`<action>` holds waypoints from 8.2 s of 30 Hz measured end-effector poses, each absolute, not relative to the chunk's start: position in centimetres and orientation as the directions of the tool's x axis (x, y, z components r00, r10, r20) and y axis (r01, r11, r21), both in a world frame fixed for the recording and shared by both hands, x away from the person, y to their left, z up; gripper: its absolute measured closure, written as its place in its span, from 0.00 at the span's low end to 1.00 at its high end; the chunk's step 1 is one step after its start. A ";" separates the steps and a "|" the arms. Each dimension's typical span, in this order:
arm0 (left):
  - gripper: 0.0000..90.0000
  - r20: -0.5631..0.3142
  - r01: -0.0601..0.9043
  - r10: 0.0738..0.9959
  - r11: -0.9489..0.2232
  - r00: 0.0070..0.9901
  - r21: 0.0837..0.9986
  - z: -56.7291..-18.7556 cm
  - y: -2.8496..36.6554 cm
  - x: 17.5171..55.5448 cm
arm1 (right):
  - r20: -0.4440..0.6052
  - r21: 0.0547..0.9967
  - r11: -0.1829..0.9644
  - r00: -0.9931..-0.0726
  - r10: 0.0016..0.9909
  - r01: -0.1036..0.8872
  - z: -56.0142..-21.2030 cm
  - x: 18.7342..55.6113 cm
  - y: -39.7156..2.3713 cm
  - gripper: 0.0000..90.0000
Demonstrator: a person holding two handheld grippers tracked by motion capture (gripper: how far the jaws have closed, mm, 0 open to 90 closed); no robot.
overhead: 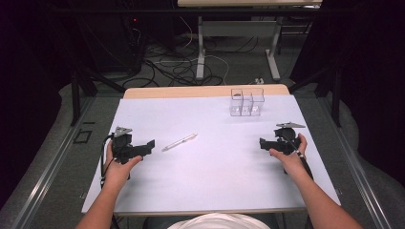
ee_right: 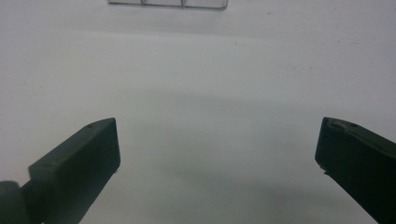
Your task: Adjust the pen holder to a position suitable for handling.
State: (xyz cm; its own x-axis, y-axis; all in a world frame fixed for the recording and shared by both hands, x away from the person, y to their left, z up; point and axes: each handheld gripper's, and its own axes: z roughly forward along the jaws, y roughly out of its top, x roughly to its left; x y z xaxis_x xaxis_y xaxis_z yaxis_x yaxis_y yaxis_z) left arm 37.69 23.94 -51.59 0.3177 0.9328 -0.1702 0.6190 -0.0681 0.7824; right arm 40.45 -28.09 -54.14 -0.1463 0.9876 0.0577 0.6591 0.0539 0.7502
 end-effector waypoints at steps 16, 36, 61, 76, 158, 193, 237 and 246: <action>0.00 -0.185 0.614 0.929 -0.055 0.320 0.787 -51.4 23.9 37.1 | 0.016 0.784 0.100 -0.182 0.983 0.612 -50.2 42.7 -27.0 0.16; 0.00 -0.188 0.616 0.930 -0.052 0.317 0.786 -51.5 24.1 37.1 | -0.007 0.772 0.100 -0.149 0.989 0.628 -43.8 49.7 -25.6 0.27; 0.00 -0.191 0.624 0.933 -0.045 0.305 0.780 -51.8 24.3 37.1 | 0.021 0.713 0.037 -0.074 0.997 0.700 -45.3 55.8 -25.7 0.53; 0.00 -0.196 0.628 0.938 -0.031 0.288 0.777 -51.9 24.6 37.0 | 0.033 0.669 0.008 -0.040 0.999 0.743 -47.0 57.3 -26.6 0.71; 0.02 -0.177 0.628 0.932 -0.066 0.317 0.775 -52.0 23.5 37.4 | 0.102 0.559 0.081 -0.165 0.981 0.825 -47.2 45.9 -24.4 0.98; 0.01 -0.164 0.630 0.936 -0.074 0.312 0.773 -52.1 23.4 37.3 | 0.206 0.794 -0.009 -0.255 0.945 0.608 -47.9 42.3 -27.0 0.84; 0.02 -0.155 0.632 0.935 -0.089 0.319 0.770 -52.0 23.3 37.3 | 0.152 0.766 0.114 -0.350 0.924 0.633 -50.4 42.8 -23.4 1.00; 0.04 -0.146 0.635 0.939 -0.091 0.311 0.767 -52.1 23.3 37.3 | 0.162 0.753 0.131 -0.376 0.912 0.644 -50.3 42.4 -21.2 1.00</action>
